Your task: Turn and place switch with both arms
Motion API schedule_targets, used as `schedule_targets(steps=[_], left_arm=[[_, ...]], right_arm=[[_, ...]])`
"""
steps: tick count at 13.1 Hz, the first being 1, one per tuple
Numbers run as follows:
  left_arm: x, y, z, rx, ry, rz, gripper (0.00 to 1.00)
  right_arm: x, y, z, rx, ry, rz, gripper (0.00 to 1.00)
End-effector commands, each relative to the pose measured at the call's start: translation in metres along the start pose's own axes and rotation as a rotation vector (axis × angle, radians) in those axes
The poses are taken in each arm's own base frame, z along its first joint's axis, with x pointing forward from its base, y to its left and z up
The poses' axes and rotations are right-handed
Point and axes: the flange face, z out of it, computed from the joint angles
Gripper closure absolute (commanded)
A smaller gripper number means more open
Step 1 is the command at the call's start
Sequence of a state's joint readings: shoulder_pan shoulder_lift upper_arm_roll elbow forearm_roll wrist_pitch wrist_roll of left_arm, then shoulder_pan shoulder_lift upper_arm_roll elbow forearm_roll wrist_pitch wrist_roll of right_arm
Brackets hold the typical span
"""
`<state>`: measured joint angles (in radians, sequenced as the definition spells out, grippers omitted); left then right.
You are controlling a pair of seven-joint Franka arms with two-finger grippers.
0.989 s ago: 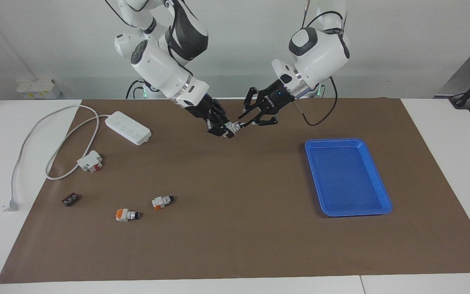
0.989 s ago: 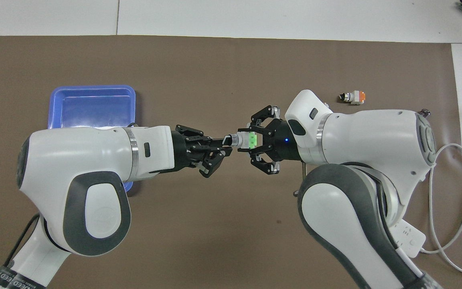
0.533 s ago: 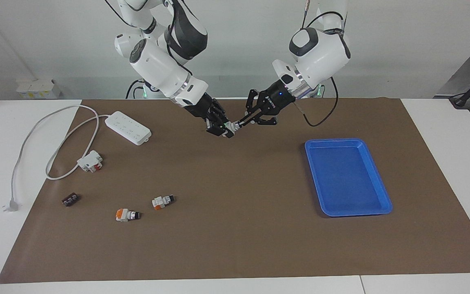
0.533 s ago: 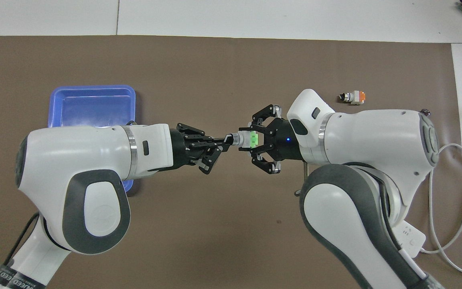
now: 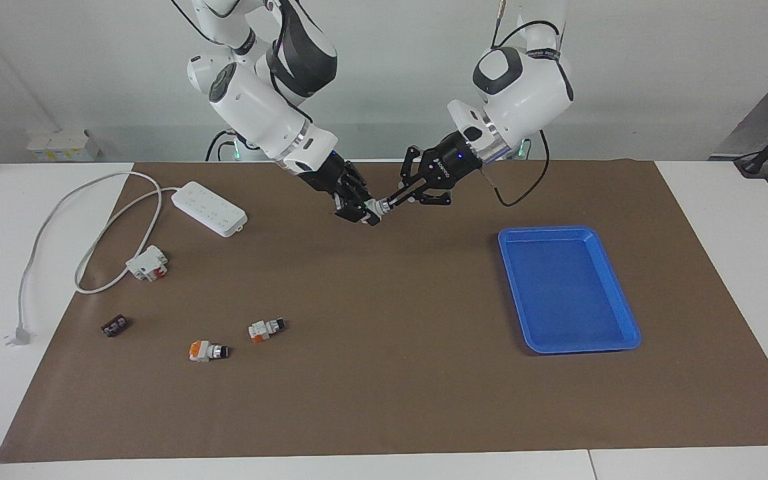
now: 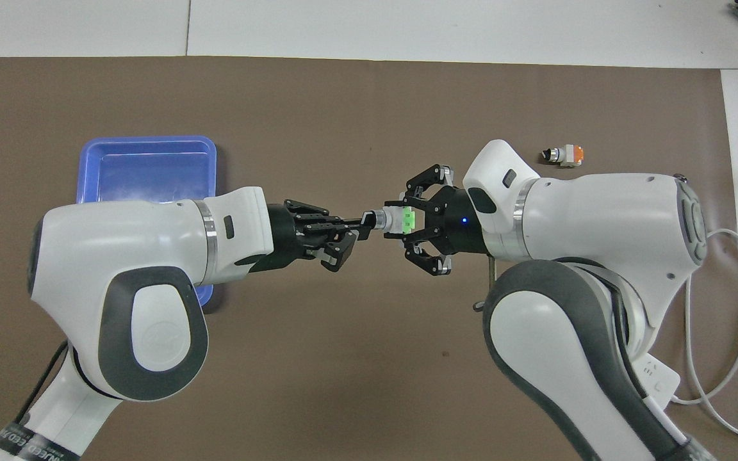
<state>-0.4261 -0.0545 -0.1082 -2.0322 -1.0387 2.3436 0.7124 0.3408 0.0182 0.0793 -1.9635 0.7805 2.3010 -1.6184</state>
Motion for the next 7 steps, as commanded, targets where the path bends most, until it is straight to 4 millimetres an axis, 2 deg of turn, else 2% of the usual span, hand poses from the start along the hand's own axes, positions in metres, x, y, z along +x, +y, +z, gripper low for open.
schedule_targets(steps=[1, 4, 7], left_arm=[[0.012, 0.017, 0.002, -0.043, 0.035, -0.083, 1.00], [0.017, 0.019, -0.001, -0.040, 0.049, -0.180, 1.00], [0.023, 0.021, -0.002, -0.048, 0.054, -0.366, 1.00]], right_arm=[[0.006, -0.006, 0.006, -0.002, 0.014, 0.023, 1.00], [0.005, -0.007, 0.007, -0.001, 0.012, 0.021, 1.00], [0.005, -0.007, 0.007, -0.001, 0.011, 0.022, 1.00]])
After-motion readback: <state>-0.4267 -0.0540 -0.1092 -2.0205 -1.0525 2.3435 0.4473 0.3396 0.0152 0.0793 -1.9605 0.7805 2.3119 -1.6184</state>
